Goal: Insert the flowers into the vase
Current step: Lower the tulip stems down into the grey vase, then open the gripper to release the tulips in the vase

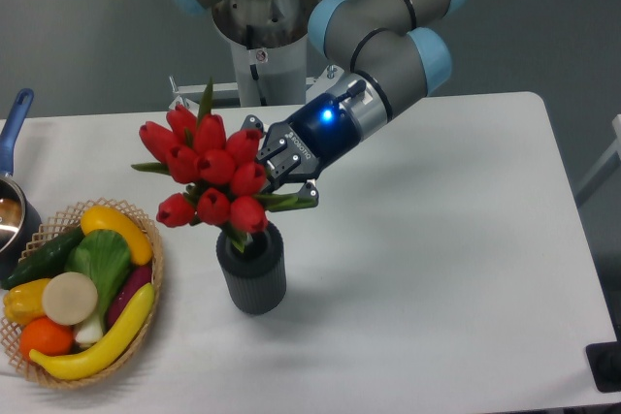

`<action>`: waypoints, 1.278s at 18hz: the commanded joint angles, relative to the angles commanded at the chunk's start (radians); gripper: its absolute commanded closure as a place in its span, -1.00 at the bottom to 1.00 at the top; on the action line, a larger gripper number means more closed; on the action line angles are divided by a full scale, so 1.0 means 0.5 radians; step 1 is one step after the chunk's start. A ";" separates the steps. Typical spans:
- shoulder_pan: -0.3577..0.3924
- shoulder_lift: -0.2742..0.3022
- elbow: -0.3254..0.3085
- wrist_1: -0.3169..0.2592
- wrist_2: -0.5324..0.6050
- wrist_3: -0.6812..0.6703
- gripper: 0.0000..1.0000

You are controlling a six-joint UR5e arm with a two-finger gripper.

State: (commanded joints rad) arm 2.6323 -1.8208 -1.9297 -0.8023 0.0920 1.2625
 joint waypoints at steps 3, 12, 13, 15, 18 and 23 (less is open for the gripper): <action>0.003 -0.070 0.000 0.000 0.000 0.079 0.41; 0.049 -0.129 -0.006 0.000 0.202 0.117 0.32; 0.046 -0.132 -0.006 0.000 0.206 0.117 0.32; 0.046 -0.160 -0.015 0.000 0.215 0.117 0.32; 0.046 -0.187 -0.037 0.000 0.215 0.171 0.32; 0.067 -0.190 -0.101 0.000 0.215 0.242 0.17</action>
State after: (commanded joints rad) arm 2.6660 -1.9159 -1.9803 -0.8023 0.1994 1.3836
